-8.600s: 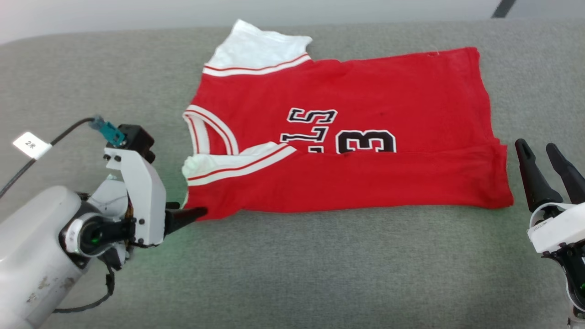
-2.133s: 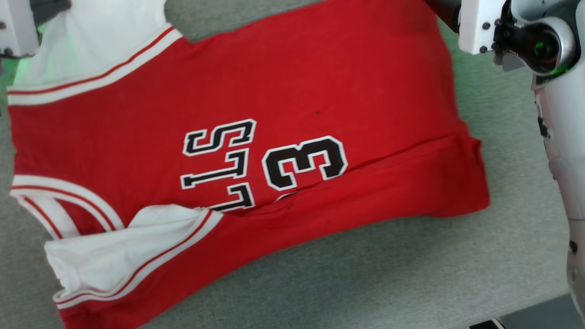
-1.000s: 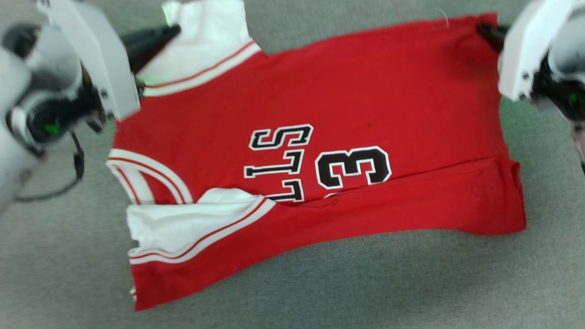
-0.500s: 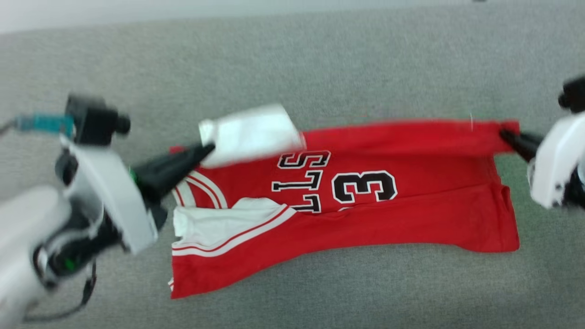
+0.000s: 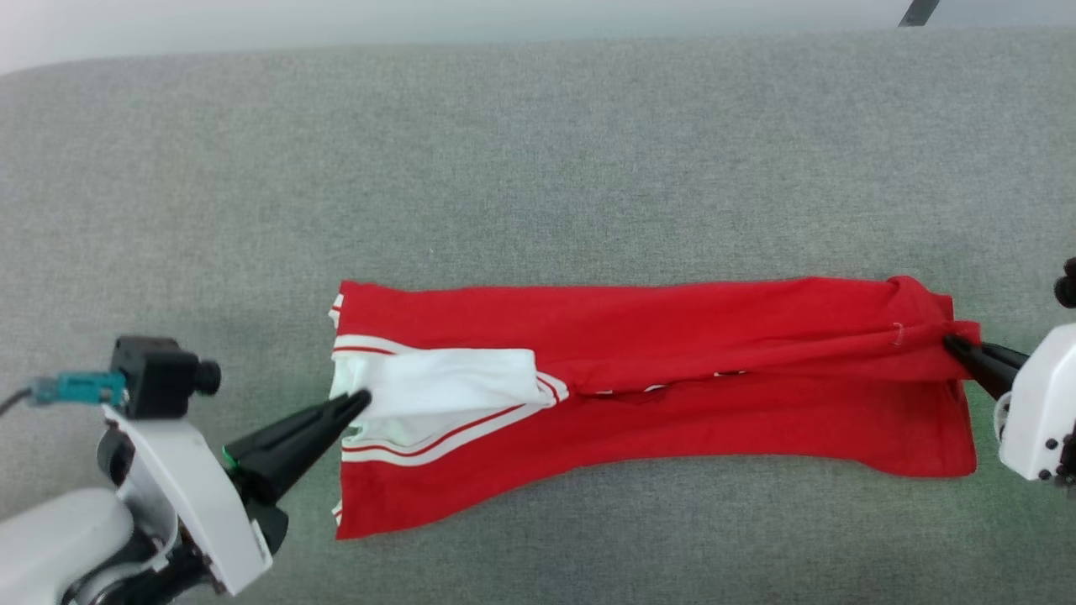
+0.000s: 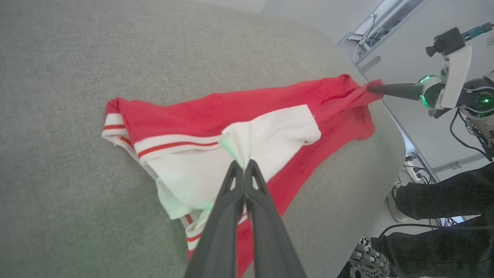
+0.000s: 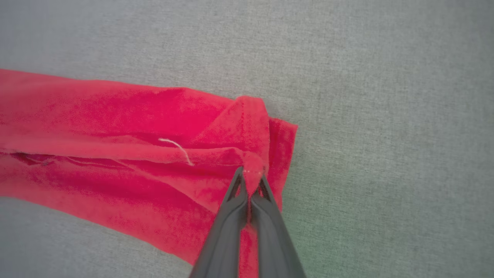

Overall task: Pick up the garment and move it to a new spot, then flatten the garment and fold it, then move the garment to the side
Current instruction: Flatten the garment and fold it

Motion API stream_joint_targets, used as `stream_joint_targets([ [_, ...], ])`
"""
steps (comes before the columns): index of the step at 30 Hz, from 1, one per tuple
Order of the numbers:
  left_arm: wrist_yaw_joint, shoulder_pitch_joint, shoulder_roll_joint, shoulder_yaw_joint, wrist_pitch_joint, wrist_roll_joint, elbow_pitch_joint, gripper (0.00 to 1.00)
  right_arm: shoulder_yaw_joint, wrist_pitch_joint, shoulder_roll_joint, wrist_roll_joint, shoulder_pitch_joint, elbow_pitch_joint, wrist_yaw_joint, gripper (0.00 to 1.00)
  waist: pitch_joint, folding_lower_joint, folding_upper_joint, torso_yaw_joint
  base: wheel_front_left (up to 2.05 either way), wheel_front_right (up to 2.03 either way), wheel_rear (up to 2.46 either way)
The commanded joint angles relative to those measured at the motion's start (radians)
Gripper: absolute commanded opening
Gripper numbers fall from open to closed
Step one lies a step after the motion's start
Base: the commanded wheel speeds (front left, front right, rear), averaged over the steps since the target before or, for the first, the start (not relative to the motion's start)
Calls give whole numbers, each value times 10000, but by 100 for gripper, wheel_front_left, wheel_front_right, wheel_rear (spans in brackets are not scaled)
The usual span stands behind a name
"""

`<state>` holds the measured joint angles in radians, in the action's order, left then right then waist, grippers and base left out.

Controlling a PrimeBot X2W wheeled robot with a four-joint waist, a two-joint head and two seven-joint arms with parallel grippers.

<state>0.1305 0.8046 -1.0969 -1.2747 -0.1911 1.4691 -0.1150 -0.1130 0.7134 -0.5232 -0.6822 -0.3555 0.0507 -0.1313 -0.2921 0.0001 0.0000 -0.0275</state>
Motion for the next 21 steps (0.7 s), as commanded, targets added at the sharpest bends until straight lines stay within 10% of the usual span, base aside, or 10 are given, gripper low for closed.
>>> stream_joint_targets([
  [1,-1,-202,7,-7,-51,-40,73,0,159,49,41,129,190,-61,11,0,-67,-1,0,19,0,0,0],
  [21,-1,-914,2195,-57,-371,-314,2757,7,193,-782,1322,1062,193,1488,11,0,-409,-1,0,117,0,0,0],
])
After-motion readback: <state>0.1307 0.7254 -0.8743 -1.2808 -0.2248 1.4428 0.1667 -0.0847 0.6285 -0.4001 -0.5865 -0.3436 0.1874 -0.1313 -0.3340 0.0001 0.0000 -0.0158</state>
